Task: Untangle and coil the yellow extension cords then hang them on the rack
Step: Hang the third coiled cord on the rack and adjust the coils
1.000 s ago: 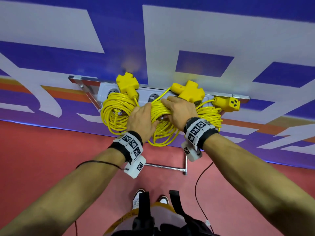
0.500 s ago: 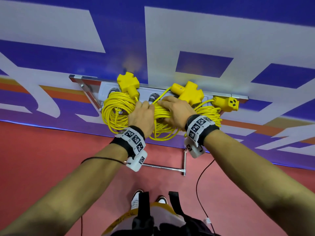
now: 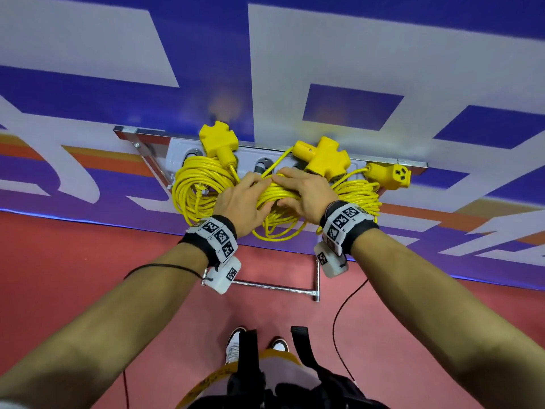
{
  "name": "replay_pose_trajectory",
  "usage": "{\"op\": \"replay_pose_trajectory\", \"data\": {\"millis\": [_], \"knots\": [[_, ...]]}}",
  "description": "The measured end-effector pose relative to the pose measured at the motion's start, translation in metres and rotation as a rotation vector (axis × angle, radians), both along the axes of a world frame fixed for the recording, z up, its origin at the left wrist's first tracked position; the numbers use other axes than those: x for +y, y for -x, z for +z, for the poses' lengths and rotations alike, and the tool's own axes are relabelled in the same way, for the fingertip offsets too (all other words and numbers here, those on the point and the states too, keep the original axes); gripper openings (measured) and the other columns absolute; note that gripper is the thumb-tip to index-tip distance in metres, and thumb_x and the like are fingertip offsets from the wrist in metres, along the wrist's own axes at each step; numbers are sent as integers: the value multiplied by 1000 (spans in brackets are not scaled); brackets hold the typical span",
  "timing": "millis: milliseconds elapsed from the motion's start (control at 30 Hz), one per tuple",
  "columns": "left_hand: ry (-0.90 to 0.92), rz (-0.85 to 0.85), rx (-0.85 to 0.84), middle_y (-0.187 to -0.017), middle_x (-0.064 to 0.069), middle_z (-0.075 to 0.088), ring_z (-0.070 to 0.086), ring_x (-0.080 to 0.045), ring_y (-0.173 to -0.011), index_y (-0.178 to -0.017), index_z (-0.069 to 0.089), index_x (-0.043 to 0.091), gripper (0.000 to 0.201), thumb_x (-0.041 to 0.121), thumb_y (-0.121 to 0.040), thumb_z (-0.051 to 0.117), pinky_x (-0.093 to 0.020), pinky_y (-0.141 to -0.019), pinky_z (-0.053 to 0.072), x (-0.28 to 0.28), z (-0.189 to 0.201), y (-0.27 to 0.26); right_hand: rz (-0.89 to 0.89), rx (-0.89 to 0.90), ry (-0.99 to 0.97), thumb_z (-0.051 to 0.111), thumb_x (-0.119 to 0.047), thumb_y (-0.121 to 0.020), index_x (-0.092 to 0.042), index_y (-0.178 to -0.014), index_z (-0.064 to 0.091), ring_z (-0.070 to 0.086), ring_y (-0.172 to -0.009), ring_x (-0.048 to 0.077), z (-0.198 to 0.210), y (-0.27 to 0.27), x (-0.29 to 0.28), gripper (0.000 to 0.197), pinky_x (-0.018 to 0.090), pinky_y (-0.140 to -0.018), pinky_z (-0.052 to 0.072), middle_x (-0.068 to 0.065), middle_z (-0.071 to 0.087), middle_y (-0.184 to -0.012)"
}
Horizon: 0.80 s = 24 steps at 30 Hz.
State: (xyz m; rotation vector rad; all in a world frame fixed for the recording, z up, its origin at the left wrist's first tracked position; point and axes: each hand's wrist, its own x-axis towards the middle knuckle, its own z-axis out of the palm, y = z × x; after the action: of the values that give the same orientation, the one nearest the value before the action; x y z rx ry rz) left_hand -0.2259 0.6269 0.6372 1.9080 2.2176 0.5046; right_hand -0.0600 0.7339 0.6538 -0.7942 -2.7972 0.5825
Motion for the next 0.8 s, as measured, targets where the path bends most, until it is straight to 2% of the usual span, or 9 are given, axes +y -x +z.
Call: {"op": "replay_pose_trajectory", "data": {"millis": [67, 167, 233, 333, 400, 500, 633, 700, 800], "knots": [[16, 32, -16, -123, -1, 57, 66, -32, -88, -132, 61, 21, 50, 42, -87, 70, -46, -69, 55, 0, 5, -1, 8, 33, -15, 68, -38, -84, -12, -133, 61, 61, -118, 36, -5, -3, -1, 56, 53, -87, 54, 13, 57, -138], [78, 99, -16, -120, -1, 56, 62, -32, -103, -131, 62, 25, 50, 42, -85, 71, -42, -74, 51, 4, 14, -6, 0, 39, -1, 65, -44, -85, -13, -134, 60, 57, -125, 34, -6, -5, 0, 59, 50, -97, 51, 13, 53, -143], [93, 107, 21, -118, -1, 56, 62, -31, -104, -131, 61, 26, 50, 44, -86, 71, -39, -71, 45, 5, 17, -9, 27, 14, -12, 65, -38, -85, -13, -137, 58, 54, -127, 35, -6, -6, 2, 58, 49, -101, 49, 14, 50, -146], [95, 101, 72, -116, -1, 56, 62, -30, -102, -130, 60, 26, 49, 47, -87, 69, -35, -66, 36, 5, 17, -9, 55, -20, -25, 65, -22, -82, -13, -135, 58, 58, -121, 38, -3, -5, 5, 55, 53, -91, 53, 15, 53, -141], [98, 92, 85, -114, -2, 58, 63, -30, -101, -126, 62, 24, 48, 48, -85, 70, -36, -69, 38, 7, 17, -9, 15, -45, 5, 71, -14, -79, -15, -134, 60, 57, -119, 37, 0, -2, 5, 56, 53, -89, 53, 13, 56, -137], [119, 82, 84, -110, -1, 60, 62, -28, -102, -118, 64, 23, 47, 49, -81, 75, -38, -80, 41, 13, 20, -6, -8, -109, 37, 75, -9, -73, -15, -129, 61, 56, -115, 34, 6, 4, 3, 58, 51, -86, 52, 9, 57, -125], [129, 41, -18, -113, -2, 58, 59, -25, -105, -119, 63, 21, 52, 47, -77, 79, -36, -80, 44, 16, 23, -1, -85, -244, 49, 74, -13, -76, -23, -130, 53, 54, -116, 36, 7, 9, 1, 58, 44, -91, 45, 6, 46, -132], [121, -9, -44, -115, -4, 59, 59, -25, -106, -120, 63, 18, 55, 47, -77, 80, -38, -83, 47, 13, 20, 4, -107, -257, 57, 74, -15, -77, -25, -130, 51, 54, -114, 39, 7, 9, 1, 59, 43, -90, 42, 5, 43, -134], [89, -40, -90, -114, -8, 62, 61, -30, -108, -119, 68, 13, 48, 35, -79, 81, -39, -89, 49, 11, 13, 12, -100, -236, 42, 74, -13, -78, -22, -132, 52, 54, -116, 38, 6, 8, -1, 58, 44, -90, 44, 7, 42, -136]]}}
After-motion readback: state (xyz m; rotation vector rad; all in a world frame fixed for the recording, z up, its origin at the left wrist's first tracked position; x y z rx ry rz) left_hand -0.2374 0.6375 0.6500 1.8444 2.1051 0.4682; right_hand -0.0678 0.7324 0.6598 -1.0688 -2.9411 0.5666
